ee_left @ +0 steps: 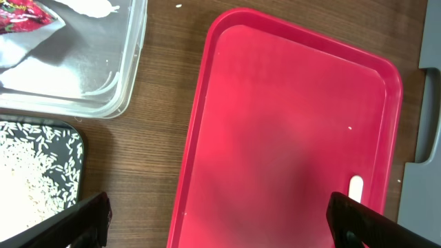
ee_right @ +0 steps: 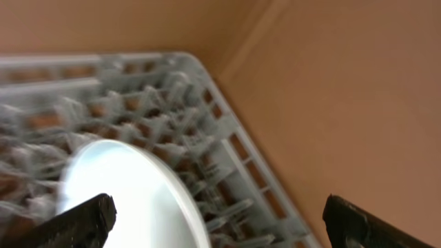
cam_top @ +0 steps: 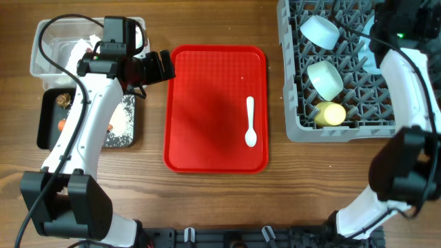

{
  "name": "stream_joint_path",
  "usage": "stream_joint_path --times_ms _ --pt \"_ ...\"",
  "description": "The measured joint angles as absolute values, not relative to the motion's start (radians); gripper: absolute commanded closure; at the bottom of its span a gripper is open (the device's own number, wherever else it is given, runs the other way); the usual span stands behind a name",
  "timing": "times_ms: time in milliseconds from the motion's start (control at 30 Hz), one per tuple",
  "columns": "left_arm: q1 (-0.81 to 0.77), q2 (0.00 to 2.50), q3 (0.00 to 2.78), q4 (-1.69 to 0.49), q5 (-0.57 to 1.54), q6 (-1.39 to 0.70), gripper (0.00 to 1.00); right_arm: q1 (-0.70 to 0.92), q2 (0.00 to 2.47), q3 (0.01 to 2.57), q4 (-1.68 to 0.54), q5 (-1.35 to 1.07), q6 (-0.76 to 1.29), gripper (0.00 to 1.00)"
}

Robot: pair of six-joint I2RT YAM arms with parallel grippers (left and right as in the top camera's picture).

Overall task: Sort waste into correct bins and load items into the dishwasher rack
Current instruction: 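Set the plate upright in the rack and open the right gripper, then move the right gripper to the white spoon and grasp it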

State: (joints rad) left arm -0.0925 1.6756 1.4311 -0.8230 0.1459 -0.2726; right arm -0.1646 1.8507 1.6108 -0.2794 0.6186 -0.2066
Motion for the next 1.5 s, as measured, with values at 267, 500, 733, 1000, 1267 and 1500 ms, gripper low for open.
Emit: stream_joint_path --times_ms 267,500,733,1000,1267,1500 --pt "-0.093 1.676 1.431 -0.823 0.146 -0.273 0.00 -0.130 1.561 1.620 -0.640 0.063 0.170 0.00" --pt "-0.093 1.676 1.431 -0.823 0.146 -0.273 0.00 0.031 1.540 1.589 -0.860 -0.290 0.290 0.03" --pt "-0.093 1.676 1.431 -0.823 0.145 -0.273 0.00 0.281 1.568 1.365 -0.855 -0.292 0.288 0.10" --pt "-0.093 1.676 1.431 -0.823 0.146 -0.273 0.00 0.419 1.605 1.099 -0.701 -0.287 0.291 0.29" --pt "-0.093 1.676 1.431 -0.823 0.146 -0.273 0.00 0.489 1.638 0.968 -0.532 -0.239 0.291 0.29" --pt "-0.093 1.676 1.431 -0.823 0.146 -0.273 0.00 0.492 1.752 0.950 -0.430 -0.187 0.296 0.29"
